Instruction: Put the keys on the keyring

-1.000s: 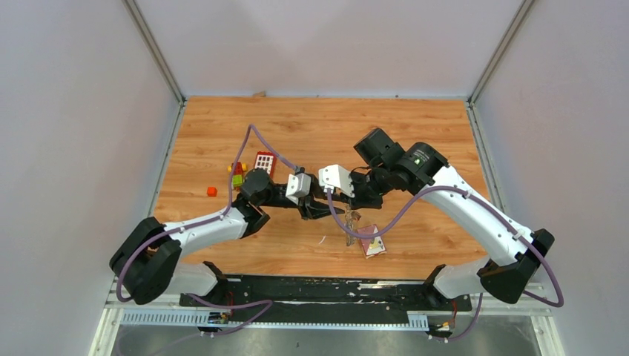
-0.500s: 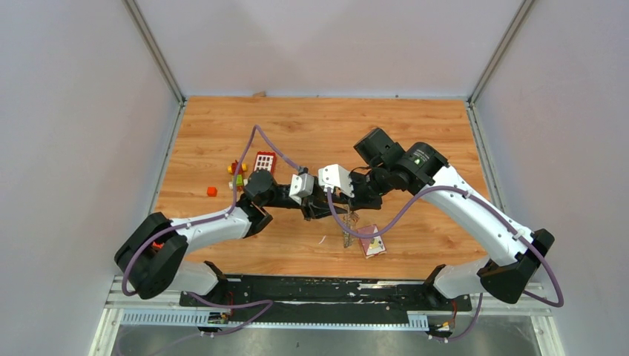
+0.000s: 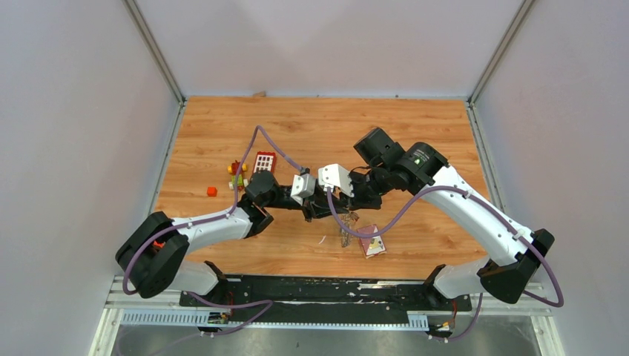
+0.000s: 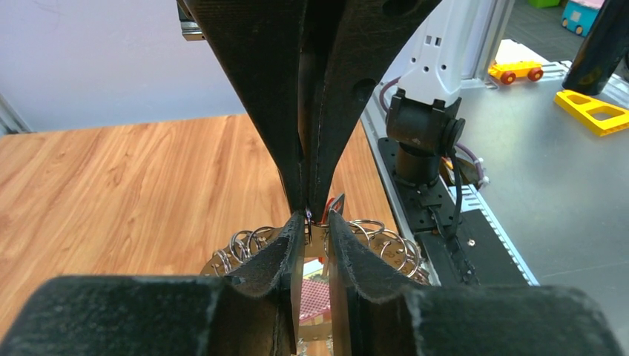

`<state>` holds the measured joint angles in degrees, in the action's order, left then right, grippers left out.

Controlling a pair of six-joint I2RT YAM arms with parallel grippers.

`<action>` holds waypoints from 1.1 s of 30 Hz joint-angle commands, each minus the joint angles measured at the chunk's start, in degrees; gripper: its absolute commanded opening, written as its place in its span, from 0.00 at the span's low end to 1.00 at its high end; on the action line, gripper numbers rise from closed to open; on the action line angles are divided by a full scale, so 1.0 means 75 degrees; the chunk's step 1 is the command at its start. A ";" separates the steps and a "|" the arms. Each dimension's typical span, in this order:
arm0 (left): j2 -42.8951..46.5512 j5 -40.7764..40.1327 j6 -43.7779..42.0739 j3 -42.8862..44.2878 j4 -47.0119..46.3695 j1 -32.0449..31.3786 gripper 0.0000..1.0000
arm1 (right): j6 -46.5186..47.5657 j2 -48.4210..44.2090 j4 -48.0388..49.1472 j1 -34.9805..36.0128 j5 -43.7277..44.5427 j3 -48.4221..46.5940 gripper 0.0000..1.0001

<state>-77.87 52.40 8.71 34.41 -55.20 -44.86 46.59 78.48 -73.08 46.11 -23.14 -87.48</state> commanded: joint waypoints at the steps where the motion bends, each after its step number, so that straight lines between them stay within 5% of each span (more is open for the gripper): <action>1: -0.0027 -0.0022 0.0069 0.0126 -0.0332 -0.0030 0.24 | -0.0093 -0.0139 0.0368 0.0063 -0.0185 -0.0175 0.00; 11: 0.0232 -0.0144 -0.0001 0.0007 -0.0304 -0.0031 0.24 | -0.0081 -0.0209 0.0357 0.0063 -0.0150 -0.0073 0.00; 18: 0.0219 -0.0156 0.0023 -0.0012 -0.0294 -0.0030 0.14 | -0.0083 -0.0233 0.0345 0.0057 -0.0150 -0.0050 0.00; 22: 0.0219 -0.0170 -0.0017 -0.0017 -0.0227 -0.0030 0.00 | -0.0077 -0.0242 0.0344 0.0064 -0.0144 -0.0049 0.00; 28: 0.0422 -0.0355 -0.0031 -0.0147 -0.0061 -0.0013 0.00 | -0.0108 -0.0340 0.0460 0.0063 -0.0067 0.0102 0.01; 33: 0.0612 -0.0390 0.0418 -0.0395 -0.0687 0.0123 0.00 | -0.0173 -0.0742 0.0745 -0.0123 -0.0326 0.0436 0.21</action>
<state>-76.12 50.04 9.13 32.64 -55.00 -44.73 46.13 77.12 -70.91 46.24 -23.70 -85.32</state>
